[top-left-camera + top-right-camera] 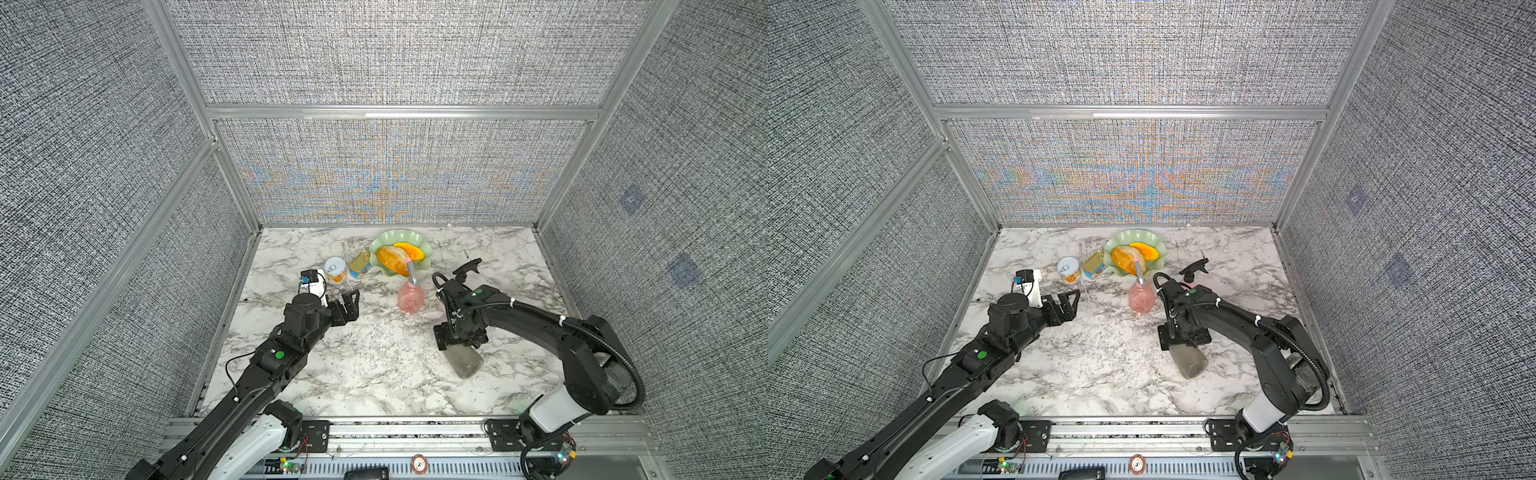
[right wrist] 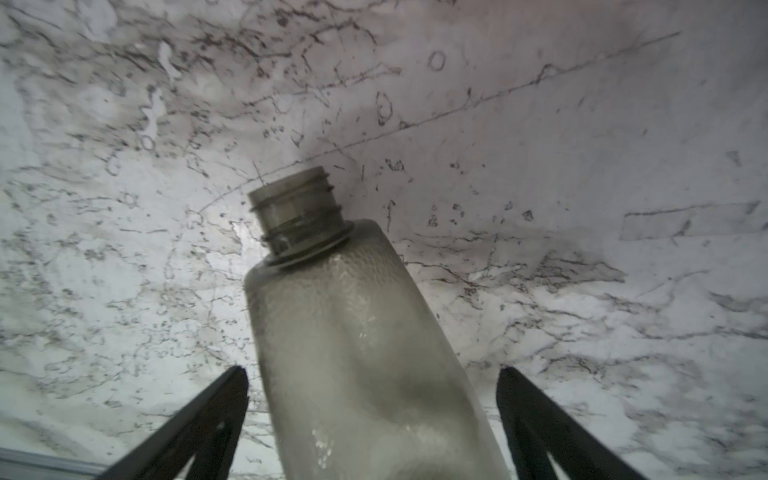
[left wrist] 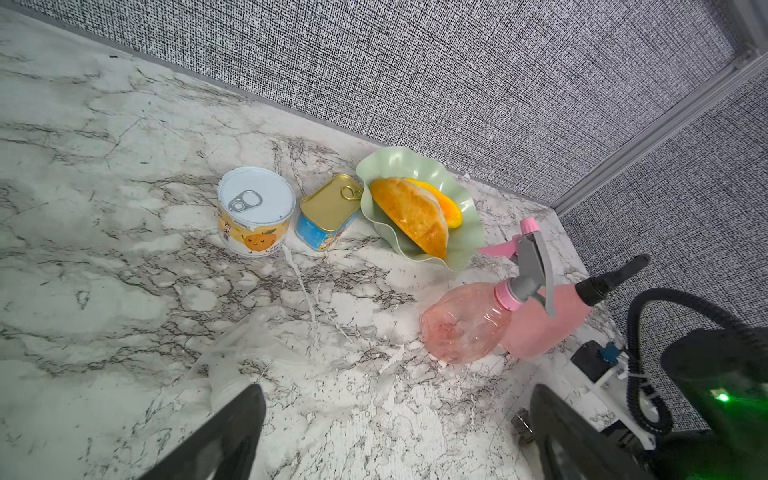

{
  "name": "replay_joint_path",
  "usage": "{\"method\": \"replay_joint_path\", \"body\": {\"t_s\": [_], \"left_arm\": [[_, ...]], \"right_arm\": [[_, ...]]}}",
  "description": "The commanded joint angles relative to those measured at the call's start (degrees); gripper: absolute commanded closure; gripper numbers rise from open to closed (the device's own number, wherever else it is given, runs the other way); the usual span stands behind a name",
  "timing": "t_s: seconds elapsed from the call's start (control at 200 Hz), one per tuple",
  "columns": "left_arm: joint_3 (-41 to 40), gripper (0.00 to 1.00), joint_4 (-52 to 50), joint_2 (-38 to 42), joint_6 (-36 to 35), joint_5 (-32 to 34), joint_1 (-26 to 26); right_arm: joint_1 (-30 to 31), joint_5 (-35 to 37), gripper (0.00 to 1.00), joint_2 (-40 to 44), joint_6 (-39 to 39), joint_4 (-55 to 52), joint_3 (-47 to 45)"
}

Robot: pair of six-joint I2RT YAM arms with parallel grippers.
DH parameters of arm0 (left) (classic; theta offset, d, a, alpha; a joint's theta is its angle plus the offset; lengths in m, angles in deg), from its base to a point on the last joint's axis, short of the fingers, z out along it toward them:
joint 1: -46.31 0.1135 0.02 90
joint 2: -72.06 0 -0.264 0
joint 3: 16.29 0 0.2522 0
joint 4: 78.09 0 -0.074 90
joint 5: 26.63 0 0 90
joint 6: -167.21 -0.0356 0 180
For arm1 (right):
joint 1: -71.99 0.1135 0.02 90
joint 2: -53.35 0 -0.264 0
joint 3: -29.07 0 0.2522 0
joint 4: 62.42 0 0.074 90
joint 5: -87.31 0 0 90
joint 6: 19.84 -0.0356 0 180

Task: Attach spray nozzles to spray bottles
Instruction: Pick up the spray bottle from the center of the board.

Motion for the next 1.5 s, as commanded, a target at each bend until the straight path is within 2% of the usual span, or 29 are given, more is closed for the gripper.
{"method": "replay_joint_path", "body": {"t_s": [0.0,0.355,0.42,0.485,0.62,0.885,1.061,1.256,1.381,1.496], "left_arm": [[0.1,0.01,1.1,0.5,-0.4,-0.5,0.0],[-0.6,0.01,0.7,1.2,0.1,-0.6,0.0],[-0.3,0.01,0.4,1.2,0.1,-0.8,0.1],[-0.1,0.01,-0.3,1.3,0.0,-1.0,0.0],[-0.5,0.01,-0.3,2.1,-0.1,-1.0,0.0],[-0.7,0.01,1.2,3.7,-0.9,-3.7,0.0],[-5.5,0.01,12.1,7.0,-3.7,-15.9,0.0],[-10.7,0.01,26.1,9.9,-4.5,-29.4,-0.1],[-9.8,0.01,30.8,8.3,-5.4,-35.5,-1.0],[-7.1,0.01,33.7,5.1,-7.3,-38.7,-4.2]], "right_arm": [[0.1,2.3,0.05,-1.4,2.1,-1.4,0.0],[0.4,2.3,0.12,-7.5,5.3,1.9,2.2],[0.4,1.4,0.15,-8.0,5.6,2.6,1.9],[0.4,0.8,0.23,-8.1,6.0,3.2,1.2],[0.4,-1.2,0.3,-4.5,5.5,5.9,-0.7],[0.9,-6.2,0.35,6.8,3.0,10.8,-4.0],[2.6,-7.6,0.36,18.2,0.9,12.6,-2.9],[7.2,-6.1,0.36,29.5,-1.1,19.5,4.2],[12.0,-3.0,0.36,31.1,0.2,28.5,7.7],[16.4,0.2,0.36,28.9,3.3,34.9,11.4]]}}
